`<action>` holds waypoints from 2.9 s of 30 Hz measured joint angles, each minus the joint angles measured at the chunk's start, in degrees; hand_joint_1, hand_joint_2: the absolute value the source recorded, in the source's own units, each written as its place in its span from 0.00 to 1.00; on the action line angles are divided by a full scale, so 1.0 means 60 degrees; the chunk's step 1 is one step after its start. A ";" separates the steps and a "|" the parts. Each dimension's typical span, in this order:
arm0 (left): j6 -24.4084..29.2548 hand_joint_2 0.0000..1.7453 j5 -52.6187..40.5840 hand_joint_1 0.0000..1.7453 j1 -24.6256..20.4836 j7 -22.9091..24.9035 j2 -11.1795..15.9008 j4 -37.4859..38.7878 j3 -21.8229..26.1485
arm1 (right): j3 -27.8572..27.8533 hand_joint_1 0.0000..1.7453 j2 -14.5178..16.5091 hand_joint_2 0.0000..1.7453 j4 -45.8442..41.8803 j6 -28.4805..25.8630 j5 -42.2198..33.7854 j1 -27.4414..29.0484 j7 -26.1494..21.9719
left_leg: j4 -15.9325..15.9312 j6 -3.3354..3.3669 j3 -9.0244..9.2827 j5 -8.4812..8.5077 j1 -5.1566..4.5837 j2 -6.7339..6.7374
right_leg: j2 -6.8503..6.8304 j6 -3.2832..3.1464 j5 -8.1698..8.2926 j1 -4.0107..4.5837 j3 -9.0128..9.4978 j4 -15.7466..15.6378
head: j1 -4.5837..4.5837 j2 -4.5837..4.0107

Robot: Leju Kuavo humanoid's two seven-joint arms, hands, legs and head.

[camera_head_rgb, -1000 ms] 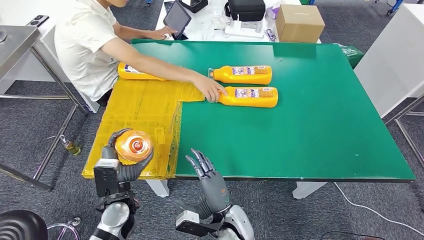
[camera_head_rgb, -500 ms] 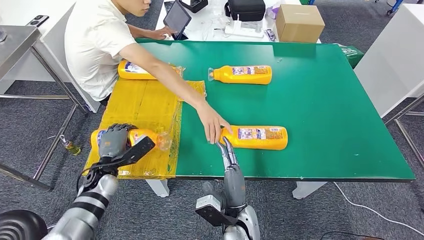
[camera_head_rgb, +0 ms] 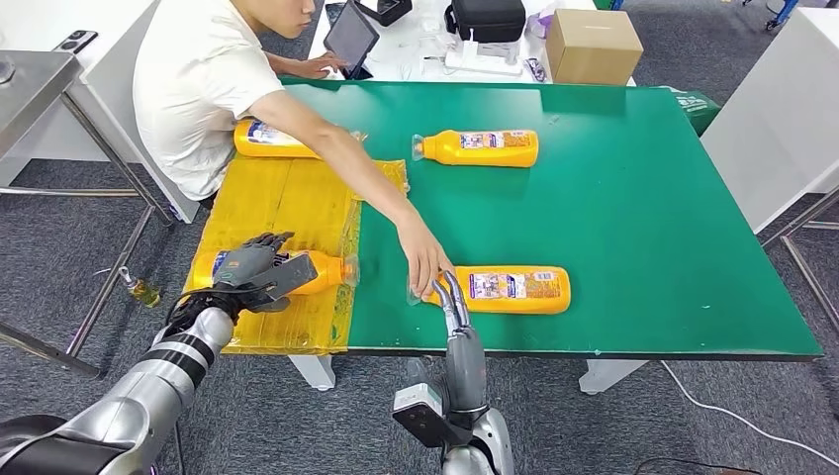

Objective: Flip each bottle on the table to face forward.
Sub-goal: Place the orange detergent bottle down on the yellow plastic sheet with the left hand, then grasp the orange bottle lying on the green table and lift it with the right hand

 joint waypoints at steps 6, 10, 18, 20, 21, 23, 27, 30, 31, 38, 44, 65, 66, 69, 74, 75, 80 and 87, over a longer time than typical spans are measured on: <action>-0.0365 1.00 -0.0313 0.00 -0.0198 -0.0122 0.0043 0.0249 -0.0295 | -0.0018 0.00 -0.0054 0.00 0.0004 0.0000 -0.0025 0.0000 -0.0001 | 0.0000 0.0001 0.0002 0.0001 0.0000 -0.0006 | -0.0004 -0.0001 -0.0002 0.0000 0.0007 0.0000 | -0.0002 0.0000; -0.0677 1.00 -0.0330 0.00 -0.0291 -0.0248 0.0132 0.0282 -0.0577 | -0.0052 0.00 -0.0095 0.00 0.0004 0.0000 -0.0048 0.0000 -0.0001 | -0.0001 0.0005 0.0012 0.0006 0.0000 -0.0011 | -0.0011 -0.0001 -0.0002 0.0000 0.0025 0.0000 | -0.0002 0.0000; 0.1416 1.00 0.0639 0.00 0.1015 -0.1029 0.0096 -0.1100 -0.0603 | -0.0299 0.00 -0.0106 0.00 0.0000 0.0000 0.0156 0.0099 -0.0001 | 0.0000 0.0006 0.0008 0.0005 -0.0003 -0.0004 | -0.0008 0.0000 -0.0001 -0.0001 0.0010 -0.0001 | 0.0001 0.0000; 0.1469 1.00 0.0674 0.00 0.1261 -0.1023 0.0076 -0.1414 -0.0602 | -0.0328 0.00 -0.0105 0.00 0.0000 0.0000 0.0178 0.0120 -0.0001 | 0.0000 0.0005 0.0002 0.0004 -0.0003 -0.0003 | -0.0007 -0.0001 -0.0001 -0.0001 0.0001 -0.0001 | 0.0001 0.0000; 0.1535 1.00 0.0735 0.00 0.1352 -0.1047 0.0066 -0.1539 -0.0599 | -0.0340 0.00 -0.0105 0.00 0.0000 0.0000 0.0196 0.0129 -0.0001 | 0.0000 0.0005 0.0000 0.0004 -0.0002 -0.0003 | -0.0007 -0.0001 -0.0001 0.0000 -0.0001 -0.0001 | -0.0001 0.0000; 0.1978 1.00 0.1063 0.00 0.1556 -0.1279 0.0034 -0.1844 -0.0557 | -0.0372 0.00 -0.0104 0.00 0.0000 0.0000 0.0260 0.0141 -0.0001 | 0.0000 0.0005 -0.0001 0.0004 -0.0002 -0.0003 | -0.0006 -0.0001 -0.0001 0.0000 -0.0004 -0.0001 | -0.0003 0.0000; 0.4184 1.00 0.2171 0.00 0.2688 -0.2212 -0.0443 -0.3485 -0.0176 | -0.0552 0.00 -0.0034 0.00 -0.0059 -0.0001 0.0621 0.0275 0.0000 | 0.0000 0.0003 -0.0002 -0.0003 -0.0005 0.0001 | -0.0001 0.0000 -0.0003 -0.0002 -0.0004 -0.0002 | -0.0003 0.0000; 0.5386 1.00 0.1667 0.00 0.3913 -0.2642 -0.0973 -0.5141 -0.0114 | -0.0766 0.00 0.0032 0.75 -0.0102 -0.0002 0.1118 0.0407 0.0000 | 0.0000 0.0007 -0.0019 -0.0013 -0.0009 -0.0001 | -0.0002 0.0005 -0.0012 -0.0006 -0.0016 -0.0008 | 0.0004 0.0000; 0.5496 1.00 0.1477 0.00 0.4210 -0.2724 -0.1096 -0.5499 -0.0158 | -0.0845 0.00 0.0034 1.00 -0.0085 -0.0002 0.1362 0.0413 0.0008 | 0.0000 0.0009 -0.0025 -0.0017 -0.0010 -0.0002 | -0.0002 0.0008 -0.0014 -0.0006 -0.0020 -0.0009 | 0.0002 0.0000; 0.5619 1.00 0.1751 0.00 0.5433 -0.2905 -0.1364 -0.7025 -0.1068 | -0.1302 0.00 -0.0787 1.00 0.0625 -0.0005 0.5076 -0.0192 0.2650 | 0.0000 0.0024 -0.0027 -0.0015 -0.0010 -0.0004 | -0.0005 0.0010 -0.0005 -0.0006 -0.0018 -0.0014 | -0.0005 0.0000; 0.5592 1.00 0.1892 0.00 0.5791 -0.2890 -0.1424 -0.7692 -0.1694 | -0.1353 0.00 -0.1718 1.00 0.1097 -0.0010 0.6372 -0.1012 0.4155 | 0.0002 0.0029 -0.0027 -0.0006 -0.0011 -0.0002 | -0.0005 0.0009 0.0007 -0.0005 -0.0016 -0.0013 | -0.0006 0.0000; 0.5436 1.00 0.2959 0.00 0.5863 -0.2978 -0.1409 -0.8025 -0.2577 | -0.0963 0.00 -0.2810 1.00 0.3544 0.1274 0.7673 -0.3570 0.6269 | 0.0002 0.0027 -0.0029 -0.0004 -0.0010 -0.0002 | -0.0006 0.0009 0.0007 -0.0005 -0.0016 -0.0010 | -0.0005 0.0000; 0.5429 1.00 0.2980 0.00 0.5864 -0.2986 -0.1409 -0.8025 -0.2576 | -0.0958 0.00 -0.2820 1.00 0.3660 0.1579 0.7481 -0.3626 0.6269 | 0.0002 0.0028 -0.0029 -0.0004 -0.0011 -0.0002 | -0.0006 0.0009 0.0007 -0.0005 -0.0016 -0.0010 | -0.0005 0.0000; 0.5393 1.00 0.3019 0.00 0.5864 -0.2999 -0.1406 -0.8025 -0.2575 | -0.0924 0.00 -0.2857 1.00 0.4031 0.2580 0.7135 -0.3896 0.6484 | 0.0002 0.0026 -0.0008 -0.0011 -0.0010 0.0012 | 0.0003 0.0008 0.0008 -0.0005 -0.0010 -0.0012 | -0.0007 0.0000; 0.5215 1.00 0.3139 0.00 0.5865 -0.2962 -0.1405 -0.8025 -0.2576 | -0.0826 0.28 -0.2904 1.00 0.4602 0.3426 0.7086 -0.4357 0.6990 | 0.0001 0.0024 0.0074 -0.0025 -0.0009 0.0030 | 0.0013 0.0003 -0.0004 -0.0002 0.0033 -0.0021 | -0.0006 0.0000; 0.5182 1.00 0.3149 0.00 0.5865 -0.2951 -0.1405 -0.8025 -0.2576 | -0.0807 0.28 -0.2919 1.00 0.4682 0.3496 0.7111 -0.4400 0.7065 | 0.0001 0.0025 0.0083 -0.0025 -0.0009 0.0024 | 0.0011 0.0003 -0.0008 -0.0002 0.0032 -0.0021 | -0.0006 0.0000; 0.5122 1.00 0.3170 0.00 0.5871 -0.2934 -0.1405 -0.8027 -0.2577 | -0.0704 0.76 -0.3017 1.00 0.4940 0.3595 0.7164 -0.4511 0.7180 | 0.0001 0.0042 0.0093 -0.0005 -0.0011 0.0005 | 0.0008 0.0012 0.0002 -0.0004 0.0091 -0.0022 | -0.0005 0.0000; 0.4946 1.00 0.3291 0.00 0.5892 -0.2915 -0.1403 -0.8085 -0.2577 | -0.0611 1.00 -0.3110 1.00 0.4993 0.3583 0.7259 -0.4577 0.7233 | 0.0002 0.0045 0.0099 0.0002 -0.0012 -0.0003 | 0.0004 0.0016 0.0008 -0.0005 0.0105 -0.0023 | -0.0005 0.0000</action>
